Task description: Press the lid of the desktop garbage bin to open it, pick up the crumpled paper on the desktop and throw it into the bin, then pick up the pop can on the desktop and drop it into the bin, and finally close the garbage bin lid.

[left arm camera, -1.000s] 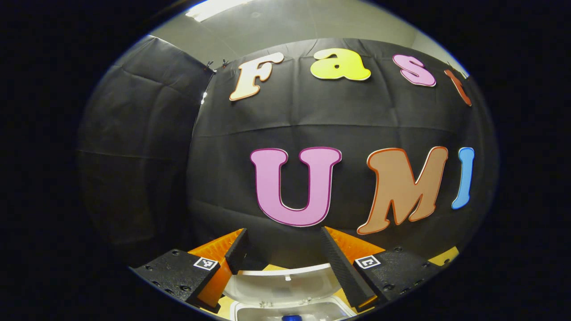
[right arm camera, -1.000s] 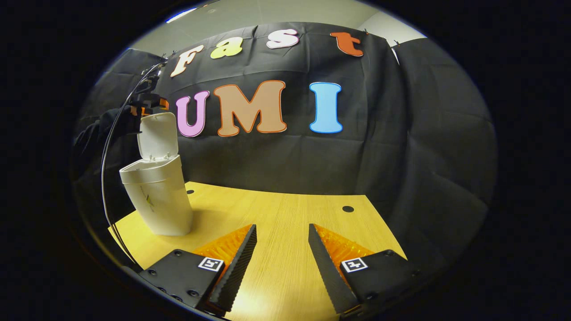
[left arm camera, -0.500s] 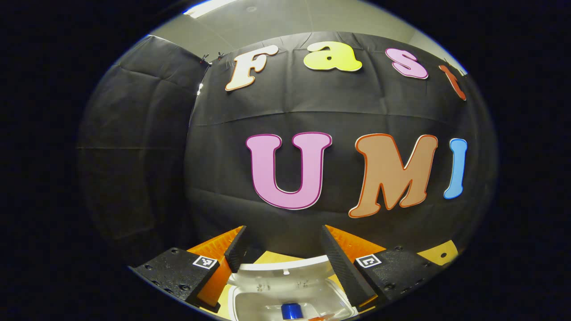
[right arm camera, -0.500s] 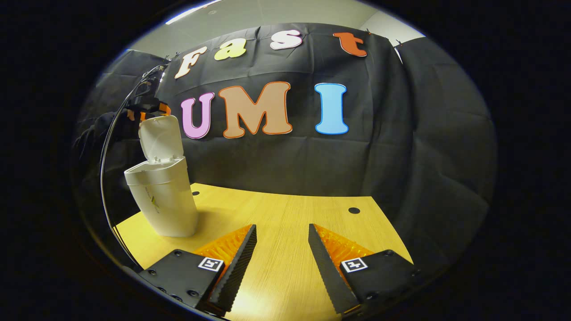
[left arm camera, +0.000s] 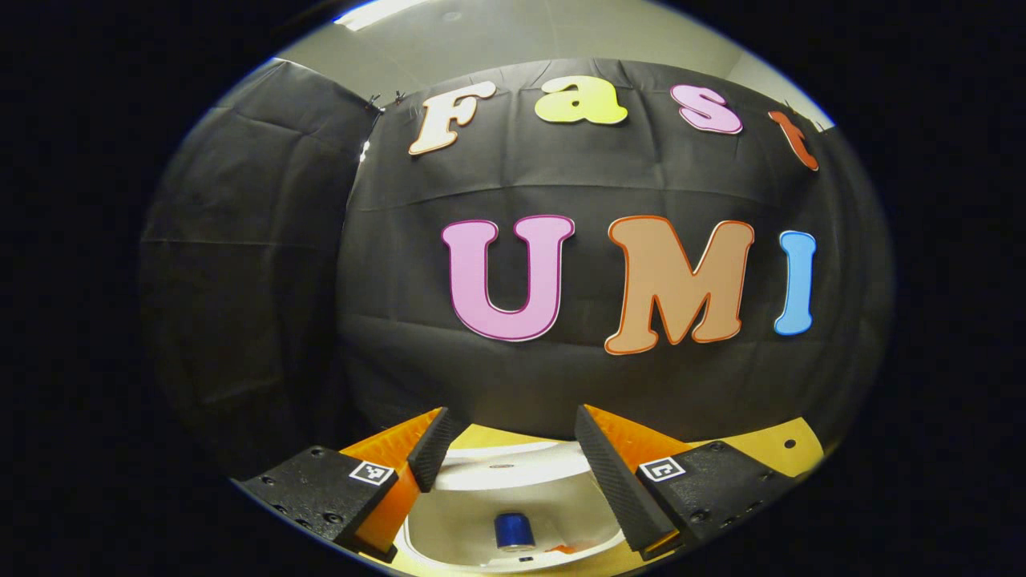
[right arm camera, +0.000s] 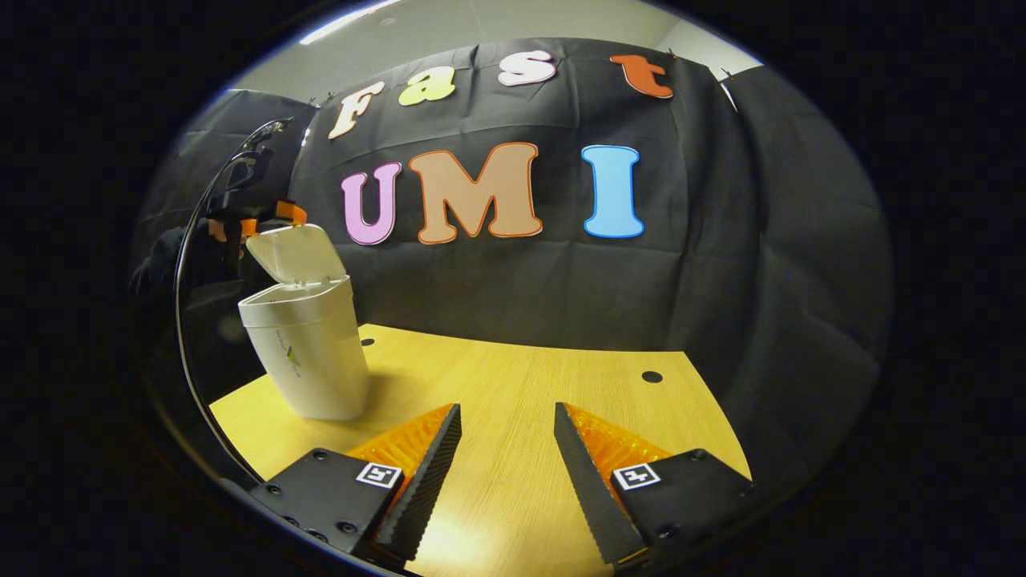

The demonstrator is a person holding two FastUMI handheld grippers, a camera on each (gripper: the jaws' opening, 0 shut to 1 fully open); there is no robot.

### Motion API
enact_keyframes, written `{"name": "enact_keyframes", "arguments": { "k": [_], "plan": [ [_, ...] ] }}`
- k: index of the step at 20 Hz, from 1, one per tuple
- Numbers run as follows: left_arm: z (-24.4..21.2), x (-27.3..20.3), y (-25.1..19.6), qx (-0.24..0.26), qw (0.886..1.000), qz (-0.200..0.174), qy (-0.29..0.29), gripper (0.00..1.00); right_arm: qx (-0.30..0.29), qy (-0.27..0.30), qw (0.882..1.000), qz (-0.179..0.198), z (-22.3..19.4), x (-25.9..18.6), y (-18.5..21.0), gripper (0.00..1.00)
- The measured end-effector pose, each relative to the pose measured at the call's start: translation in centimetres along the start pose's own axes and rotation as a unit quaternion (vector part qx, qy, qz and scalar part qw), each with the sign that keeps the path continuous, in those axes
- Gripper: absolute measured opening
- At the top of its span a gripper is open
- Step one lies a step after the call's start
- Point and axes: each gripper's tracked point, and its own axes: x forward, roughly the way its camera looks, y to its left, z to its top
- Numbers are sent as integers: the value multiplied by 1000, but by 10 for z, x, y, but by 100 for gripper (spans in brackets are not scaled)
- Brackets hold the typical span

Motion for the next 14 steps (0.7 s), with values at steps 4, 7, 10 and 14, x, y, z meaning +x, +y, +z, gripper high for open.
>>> {"name": "enact_keyframes", "arguments": {
  "k": [4, 7, 10, 14],
  "plan": [
    [-37, -16, -5, -13, 1000, 1, 24, 95, 0, 7, 1000, 4, -7, -3, -1, 81],
    [-78, -26, -12, -16, 998, -4, 55, 97, -2, 8, 1000, 4, -8, -6, -3, 81],
    [-111, -35, -17, -2, 996, -6, 86, 96, -1, 6, 1000, 6, -7, -7, -4, 81],
    [-112, -36, -16, -8, 998, -6, 65, 95, -4, 0, 1000, 14, 0, -5, 0, 81]
  ]
}}
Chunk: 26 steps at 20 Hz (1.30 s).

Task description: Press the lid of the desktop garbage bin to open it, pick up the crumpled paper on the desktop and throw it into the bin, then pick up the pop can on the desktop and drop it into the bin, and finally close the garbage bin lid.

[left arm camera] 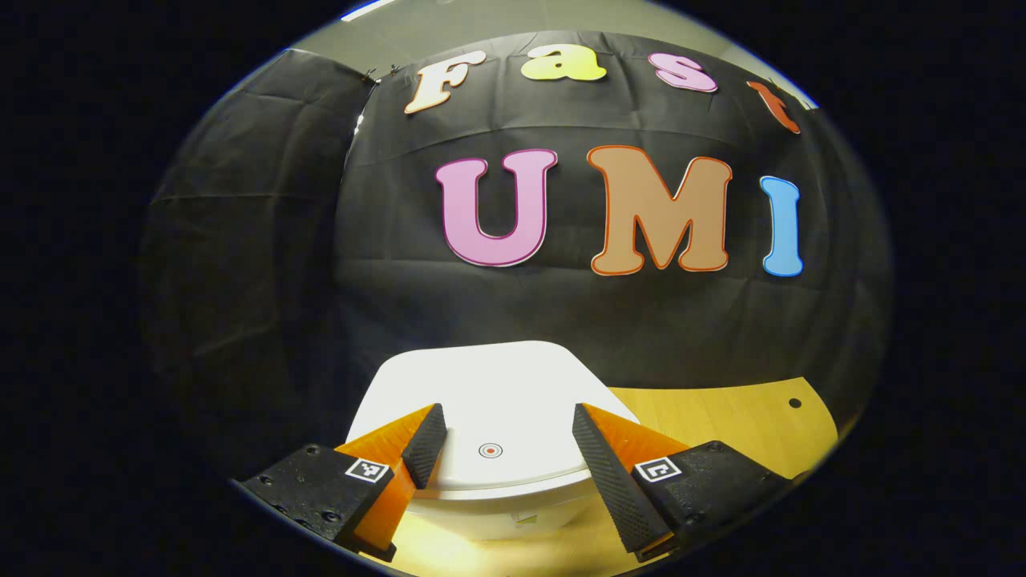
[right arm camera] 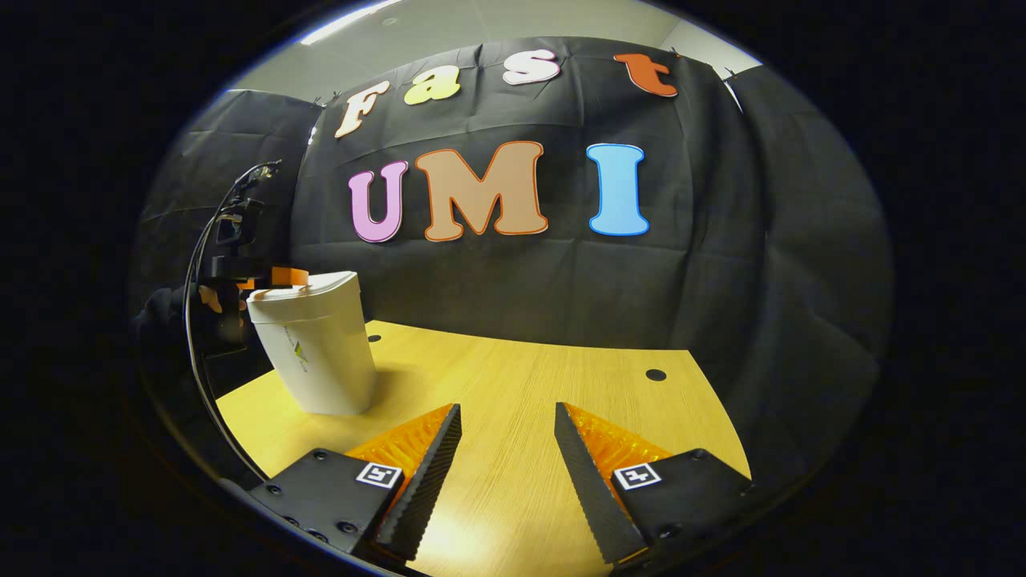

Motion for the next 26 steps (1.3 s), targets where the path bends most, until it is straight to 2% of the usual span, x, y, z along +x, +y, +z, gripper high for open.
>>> {"name": "enact_keyframes", "arguments": {
  "k": [2, 6, 8, 10, 11, 12, 15, 20, 23, 26],
  "plan": [
    [-3, 2, -2, -14, 1000, -1, -5, 95, -3, -5, 1000, 3, 3, 1, 1, 81],
    [-1, 2, -3, 15, 1000, -8, -8, 96, 13, -11, 1000, 15, 7, 6, 8, 81],
    [9, -2, -3, -1, 999, -18, -28, 94, 12, -20, 1000, 16, 13, 3, 9, 81],
    [40, -14, -10, -31, 996, -26, -83, 94, 13, -35, 999, 13, 26, 2, 6, 81],
    [61, -33, -16, -31, 993, -33, -110, 94, 16, -44, 999, 12, 34, 0, 5, 81],
    [75, -45, -29, -22, 990, -46, -134, 94, 18, -55, 998, 10, 42, -2, 3, 84],
    [96, -78, -79, 10, 979, -96, -182, 93, 24, -94, 995, 6, 66, -14, -4, 81],
    [89, -157, -152, -17, 965, -156, -210, 93, 35, -155, 987, 8, 99, -40, -26, 81],
    [83, -196, -195, 2, 953, -192, -233, 93, 34, -171, 985, 2, 106, -55, -42, 82],
    [66, -222, -236, 28, 942, -246, -227, 93, 44, -186, 981, -23, 113, -67, -58, 97]
  ]
}}
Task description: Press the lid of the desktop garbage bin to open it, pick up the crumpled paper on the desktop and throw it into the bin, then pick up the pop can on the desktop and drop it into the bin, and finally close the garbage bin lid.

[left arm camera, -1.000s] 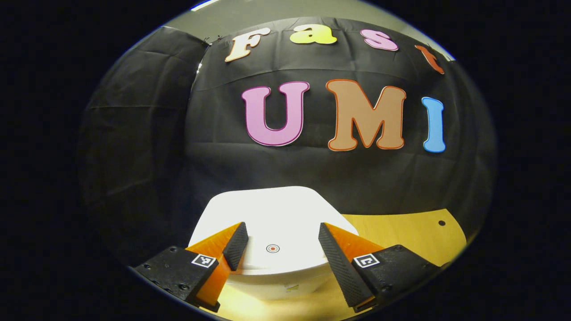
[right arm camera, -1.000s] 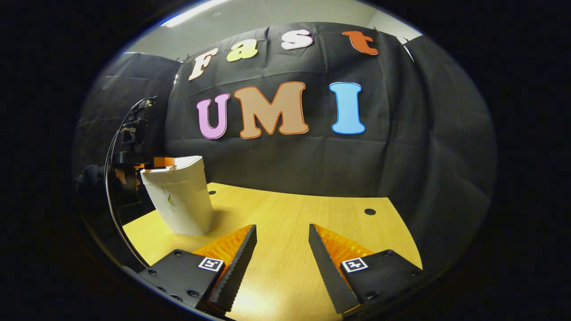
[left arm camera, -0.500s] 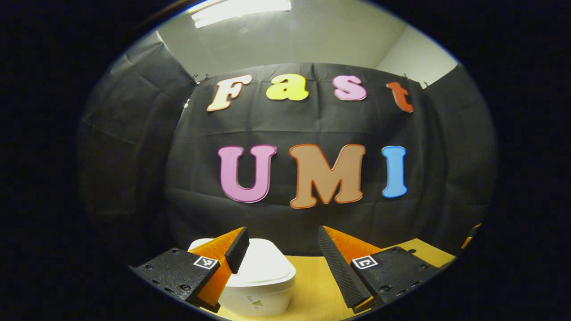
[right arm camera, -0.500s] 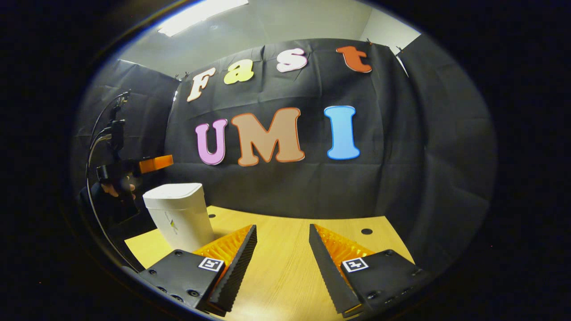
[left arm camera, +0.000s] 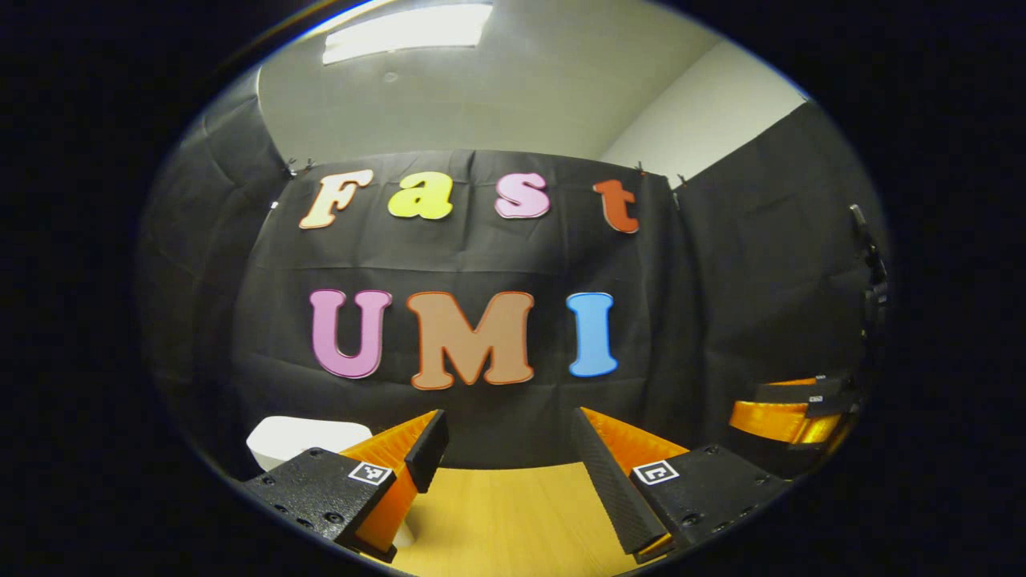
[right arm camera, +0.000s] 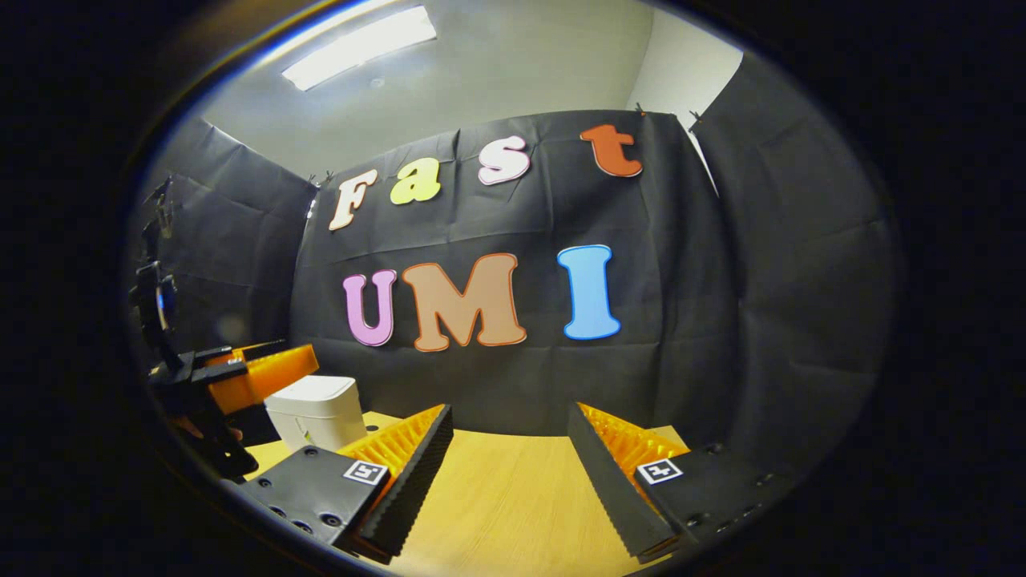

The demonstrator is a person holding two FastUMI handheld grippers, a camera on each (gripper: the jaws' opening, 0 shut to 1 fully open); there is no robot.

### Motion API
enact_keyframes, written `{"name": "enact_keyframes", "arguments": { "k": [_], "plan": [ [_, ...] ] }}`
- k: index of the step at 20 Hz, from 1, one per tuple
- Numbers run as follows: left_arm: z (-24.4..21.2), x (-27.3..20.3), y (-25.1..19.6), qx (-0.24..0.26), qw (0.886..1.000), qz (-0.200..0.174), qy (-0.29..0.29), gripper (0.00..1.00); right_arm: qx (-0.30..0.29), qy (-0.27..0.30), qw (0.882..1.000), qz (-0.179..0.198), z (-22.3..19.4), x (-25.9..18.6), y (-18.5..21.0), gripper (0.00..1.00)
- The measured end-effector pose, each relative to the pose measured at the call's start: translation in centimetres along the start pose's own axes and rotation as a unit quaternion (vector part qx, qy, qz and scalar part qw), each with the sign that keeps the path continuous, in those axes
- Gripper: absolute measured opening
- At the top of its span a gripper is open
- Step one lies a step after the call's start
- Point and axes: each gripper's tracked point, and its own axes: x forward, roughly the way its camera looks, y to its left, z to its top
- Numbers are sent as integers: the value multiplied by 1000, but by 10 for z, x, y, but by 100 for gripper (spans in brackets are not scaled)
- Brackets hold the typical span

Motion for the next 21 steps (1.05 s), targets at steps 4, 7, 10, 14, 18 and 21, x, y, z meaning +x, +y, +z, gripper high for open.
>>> {"name": "enact_keyframes", "arguments": {
  "k": [4, 7, 10, 14, 18, 21],
  "plan": [
    [-13, 0, -37, -16, 998, -58, 17, 94, 8, -18, 999, -29, 11, -8, -2, 96],
    [-15, 2, -36, -37, 997, -62, 18, 99, -5, -25, 999, -36, 15, -8, 2, 96],
    [-20, 7, -28, -39, 997, -58, 22, 99, -9, -24, 999, -37, 17, -5, 8, 96],
    [-30, 11, -16, -51, 997, -47, 36, 94, -10, -16, 999, -33, 14, -2, 15, 96],
    [-33, 12, -15, -52, 996, -51, 45, 95, -14, -14, 999, -29, 14, 0, 21, 96],
    [-32, 12, -17, -47, 996, -58, 45, 99, -15, -13, 999, -28, 15, 2, 25, 96]
  ]
}}
